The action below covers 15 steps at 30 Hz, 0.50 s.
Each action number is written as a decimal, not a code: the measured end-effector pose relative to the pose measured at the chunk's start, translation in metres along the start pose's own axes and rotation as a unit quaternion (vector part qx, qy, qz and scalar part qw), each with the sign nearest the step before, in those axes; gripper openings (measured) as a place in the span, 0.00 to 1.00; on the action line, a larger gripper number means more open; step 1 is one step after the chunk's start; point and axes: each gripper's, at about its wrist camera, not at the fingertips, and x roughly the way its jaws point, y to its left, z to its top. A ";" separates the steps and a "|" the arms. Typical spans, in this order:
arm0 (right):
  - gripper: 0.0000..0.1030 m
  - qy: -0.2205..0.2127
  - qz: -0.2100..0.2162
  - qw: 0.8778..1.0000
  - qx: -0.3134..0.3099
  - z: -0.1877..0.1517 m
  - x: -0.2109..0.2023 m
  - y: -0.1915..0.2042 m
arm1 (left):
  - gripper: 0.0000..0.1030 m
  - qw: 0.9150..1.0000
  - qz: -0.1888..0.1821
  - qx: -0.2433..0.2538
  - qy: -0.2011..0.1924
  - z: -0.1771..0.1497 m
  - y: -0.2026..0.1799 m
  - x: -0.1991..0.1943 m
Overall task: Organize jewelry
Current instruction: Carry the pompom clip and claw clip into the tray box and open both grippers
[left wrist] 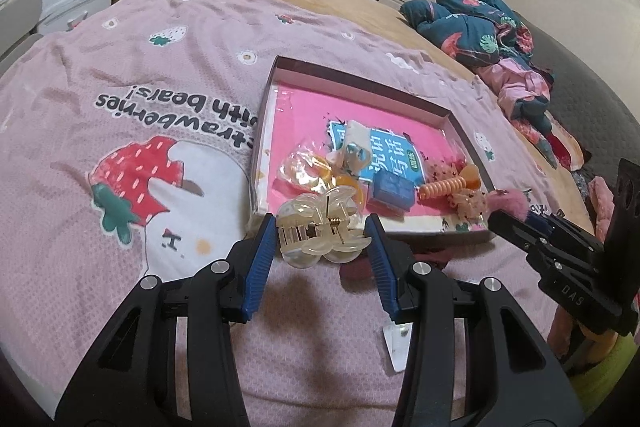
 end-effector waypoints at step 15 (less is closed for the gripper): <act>0.29 -0.011 -0.057 0.998 0.033 0.009 0.002 -0.053 | 0.36 1.000 0.022 0.017 -0.007 0.036 -0.005 0.028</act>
